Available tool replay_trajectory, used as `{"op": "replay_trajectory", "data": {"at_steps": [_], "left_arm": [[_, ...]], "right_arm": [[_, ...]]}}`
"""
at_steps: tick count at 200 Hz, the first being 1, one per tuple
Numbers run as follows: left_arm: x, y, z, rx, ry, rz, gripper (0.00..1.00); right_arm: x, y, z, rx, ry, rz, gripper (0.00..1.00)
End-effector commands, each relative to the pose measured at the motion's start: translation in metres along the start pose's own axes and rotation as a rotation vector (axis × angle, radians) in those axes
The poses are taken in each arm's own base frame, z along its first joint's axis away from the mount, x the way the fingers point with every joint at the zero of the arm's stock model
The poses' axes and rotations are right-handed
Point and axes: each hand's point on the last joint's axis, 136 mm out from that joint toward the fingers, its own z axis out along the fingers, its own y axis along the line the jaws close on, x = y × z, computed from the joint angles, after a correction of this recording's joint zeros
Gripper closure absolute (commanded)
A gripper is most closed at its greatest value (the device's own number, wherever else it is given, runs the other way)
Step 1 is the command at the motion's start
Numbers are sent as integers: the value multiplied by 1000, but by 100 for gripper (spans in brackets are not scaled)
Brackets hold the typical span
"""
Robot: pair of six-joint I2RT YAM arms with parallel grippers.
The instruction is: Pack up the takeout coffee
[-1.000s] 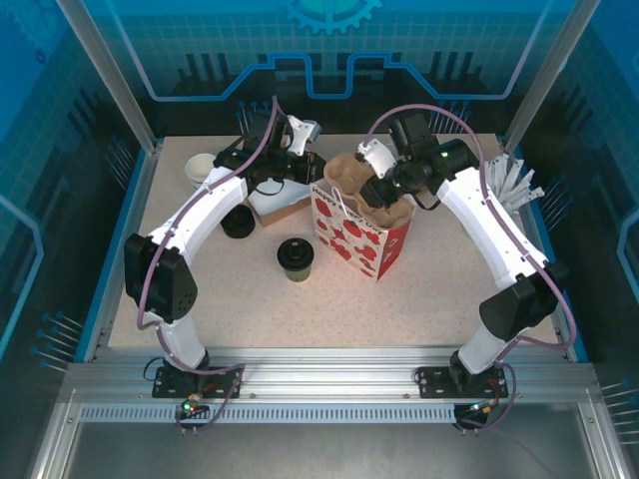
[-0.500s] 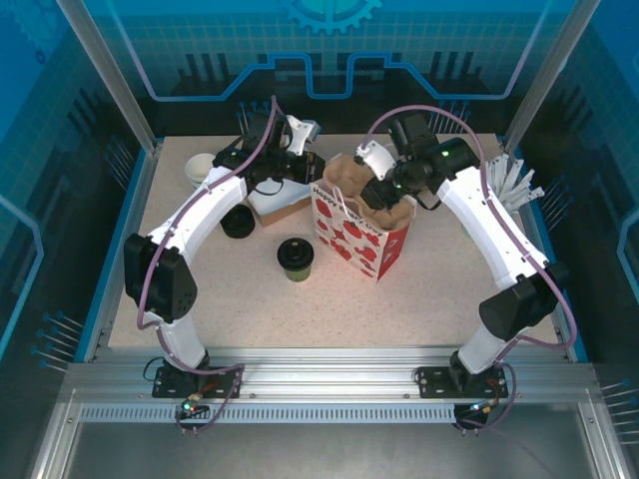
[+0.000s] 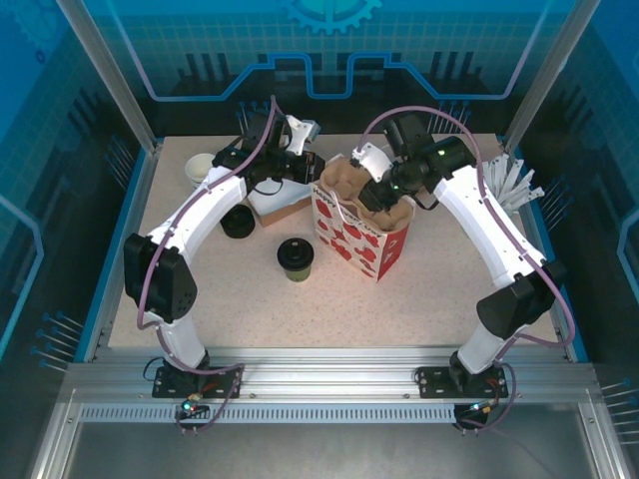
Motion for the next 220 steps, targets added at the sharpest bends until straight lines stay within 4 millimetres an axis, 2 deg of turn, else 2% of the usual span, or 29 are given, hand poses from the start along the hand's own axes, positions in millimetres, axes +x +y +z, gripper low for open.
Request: {"op": "replay_trajectory", "data": {"at_steps": [1,63,165,200,220], "left_arm": [[-5,8,-3,-12,-9,-1,85],[-4,8,-1,-10,-7,2,85],[-7,5,-4,-2,-16,7,83],[-12,2,-6,9,-29,2,79],[-16,-3,-10,21,-42,-2,72]], "right_arm": [[23,1,6,-6,99,20,74],[29,-2,16,-14,139,33,74],[31,-13,21,35,186,39,74],[27,-7,29,19,190,28,73],[25,-4,35,15,196,25,73]]}}
